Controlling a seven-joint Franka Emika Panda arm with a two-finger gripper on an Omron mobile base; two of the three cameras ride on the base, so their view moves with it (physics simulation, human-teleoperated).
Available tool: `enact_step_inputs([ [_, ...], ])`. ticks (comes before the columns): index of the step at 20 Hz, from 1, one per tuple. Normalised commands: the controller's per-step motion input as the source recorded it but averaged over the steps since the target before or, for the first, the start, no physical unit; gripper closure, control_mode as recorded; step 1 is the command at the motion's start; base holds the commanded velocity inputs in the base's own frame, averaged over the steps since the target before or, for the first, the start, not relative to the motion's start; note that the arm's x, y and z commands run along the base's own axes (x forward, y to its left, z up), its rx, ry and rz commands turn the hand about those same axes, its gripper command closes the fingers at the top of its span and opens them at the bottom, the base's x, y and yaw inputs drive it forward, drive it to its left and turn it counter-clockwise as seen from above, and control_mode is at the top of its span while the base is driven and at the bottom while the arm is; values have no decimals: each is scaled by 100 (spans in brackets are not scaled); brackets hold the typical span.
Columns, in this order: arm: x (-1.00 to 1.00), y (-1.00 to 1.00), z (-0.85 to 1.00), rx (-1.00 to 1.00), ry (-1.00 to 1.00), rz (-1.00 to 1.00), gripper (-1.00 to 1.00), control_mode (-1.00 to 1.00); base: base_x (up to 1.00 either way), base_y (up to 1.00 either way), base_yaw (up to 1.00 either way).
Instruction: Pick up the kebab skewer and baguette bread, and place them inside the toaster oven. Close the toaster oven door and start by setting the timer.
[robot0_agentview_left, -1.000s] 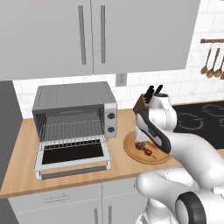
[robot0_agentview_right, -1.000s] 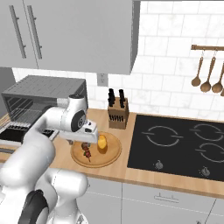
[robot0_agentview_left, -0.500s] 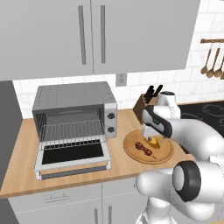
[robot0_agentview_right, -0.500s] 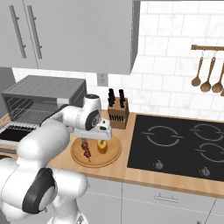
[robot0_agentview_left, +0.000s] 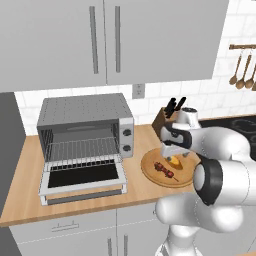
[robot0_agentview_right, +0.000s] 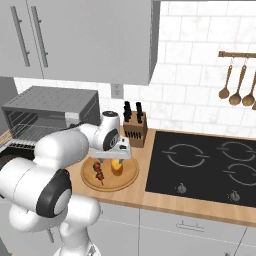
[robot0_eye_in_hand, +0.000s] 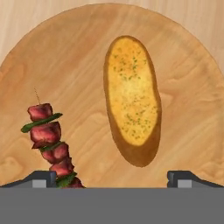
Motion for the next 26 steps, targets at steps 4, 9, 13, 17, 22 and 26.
enact_step_inputs([
  [4,32,-3,-29,0,-4,2,-100,-100,0,0,0],
  [9,20,-6,-27,0,0,0,-100,-100,0,0,0],
  [13,24,-14,-3,0,0,0,-100,-100,0,0,0],
  [17,5,-5,-11,0,0,0,-100,-100,0,0,0],
  [22,0,0,-8,0,0,0,-100,-100,0,0,0],
  [26,0,5,-2,0,0,0,-100,-100,0,0,0],
])
